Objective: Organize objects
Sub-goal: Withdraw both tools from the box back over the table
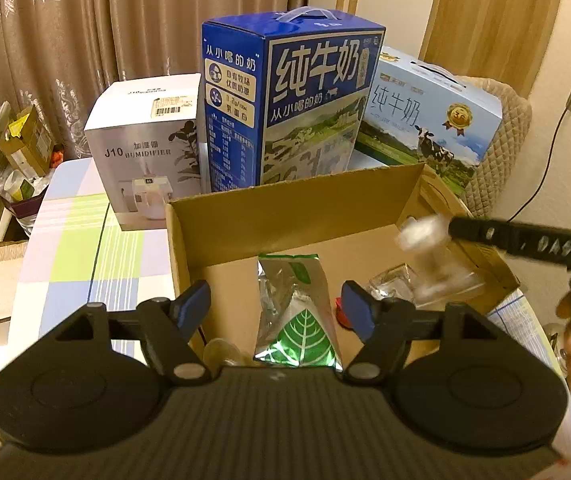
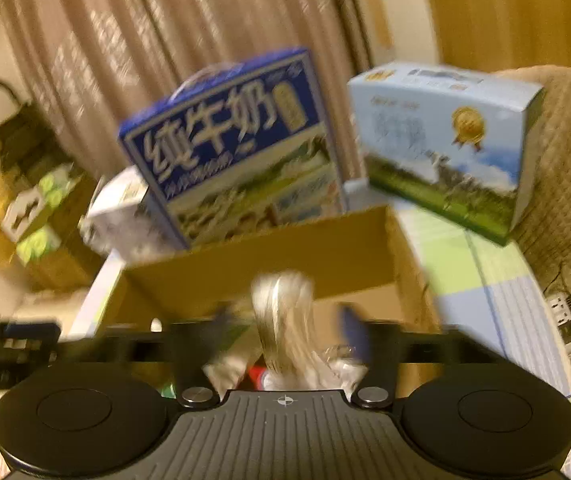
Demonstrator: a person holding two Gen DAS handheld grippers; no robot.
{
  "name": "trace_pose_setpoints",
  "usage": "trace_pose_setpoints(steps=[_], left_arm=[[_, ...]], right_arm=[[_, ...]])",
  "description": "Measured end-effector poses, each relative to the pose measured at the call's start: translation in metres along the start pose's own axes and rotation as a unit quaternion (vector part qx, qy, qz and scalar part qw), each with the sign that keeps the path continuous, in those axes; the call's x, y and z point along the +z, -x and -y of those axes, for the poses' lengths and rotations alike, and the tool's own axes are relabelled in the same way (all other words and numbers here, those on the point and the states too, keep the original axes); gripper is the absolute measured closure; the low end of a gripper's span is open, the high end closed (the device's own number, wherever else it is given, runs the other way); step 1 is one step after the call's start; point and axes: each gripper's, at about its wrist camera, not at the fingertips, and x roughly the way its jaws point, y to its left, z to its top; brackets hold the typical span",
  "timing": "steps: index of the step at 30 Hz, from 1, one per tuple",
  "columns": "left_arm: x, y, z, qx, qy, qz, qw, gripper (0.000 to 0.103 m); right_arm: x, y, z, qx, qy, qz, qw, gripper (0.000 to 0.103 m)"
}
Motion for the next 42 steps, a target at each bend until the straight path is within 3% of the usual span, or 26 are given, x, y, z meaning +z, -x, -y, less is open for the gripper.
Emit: trace_pose_setpoints(steps=[5, 12, 31, 42], left_arm=[[-0.015, 0.012, -0.002, -0.009, 0.018, 0.006, 0.9998, 0.028], [-0.047, 0.035, 0.0, -0.007, 0.035, 0.005, 0.9993, 0.02], [-0.165, 0.134, 0.009, 0.022, 0.075, 0.01, 0.9969, 0.001], [-0.218, 0.178, 0.012, 0.045, 0.097, 0.011, 0.9942, 0.001]], right_arm=[[-0.002, 0.014, 0.005, 0.018, -0.013, 0.011, 1.0, 0.027], [-0.026, 0.046, 0.01, 0.003, -0.03, 0.003, 1.0, 0.027], [-0.142, 0.167, -0.019, 0.023, -0.073, -0.013, 0.997, 0.027], [-0.198, 0.215, -0.034, 0.014, -0.041, -0.024, 0.999, 0.027]])
